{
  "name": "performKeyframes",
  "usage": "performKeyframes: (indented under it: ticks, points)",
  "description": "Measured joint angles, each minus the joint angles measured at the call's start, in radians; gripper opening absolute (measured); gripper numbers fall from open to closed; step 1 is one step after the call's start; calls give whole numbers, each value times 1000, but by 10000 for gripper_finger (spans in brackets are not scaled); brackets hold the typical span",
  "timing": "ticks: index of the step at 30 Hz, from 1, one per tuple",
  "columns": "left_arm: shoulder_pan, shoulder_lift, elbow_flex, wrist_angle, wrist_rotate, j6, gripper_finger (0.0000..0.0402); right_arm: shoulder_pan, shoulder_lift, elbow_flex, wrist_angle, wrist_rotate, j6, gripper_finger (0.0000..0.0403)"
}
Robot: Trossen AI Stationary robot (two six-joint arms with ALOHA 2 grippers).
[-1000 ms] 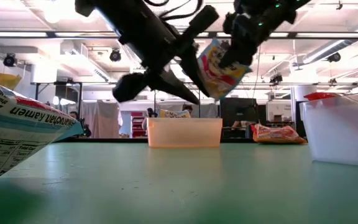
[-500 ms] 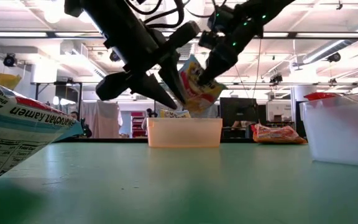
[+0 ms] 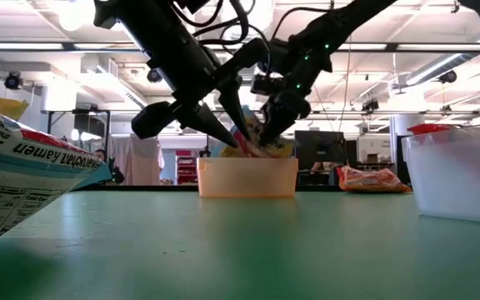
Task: Sort Maruchan noodles
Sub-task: Put the blue noodle pack into the yellow bin, then put the orange noodle pack into the transparent bin
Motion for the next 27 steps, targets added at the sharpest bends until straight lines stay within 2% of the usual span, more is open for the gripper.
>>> performKeyframes:
  ticks: [6,12,16,19,22,27]
  points:
    - [3,0,-2,3,0,-6,75,-2,60,44,4,55,3,128]
    - [6,0,-4,3,0,-6,75,-2,92,67,20,228,5,174]
    - [11,0,-5,-4,0,-7,75,-2,69,67,48,289,4,195]
    - [17,1,-5,-4,0,-13,75,-3,34,69,51,280,17,200]
    - [27,1,-13,-3,0,-10,75,-7,6,69,58,219,57,200]
    - [42,-47,-107,25,13,-23,75,-32,-43,69,87,187,145,201]
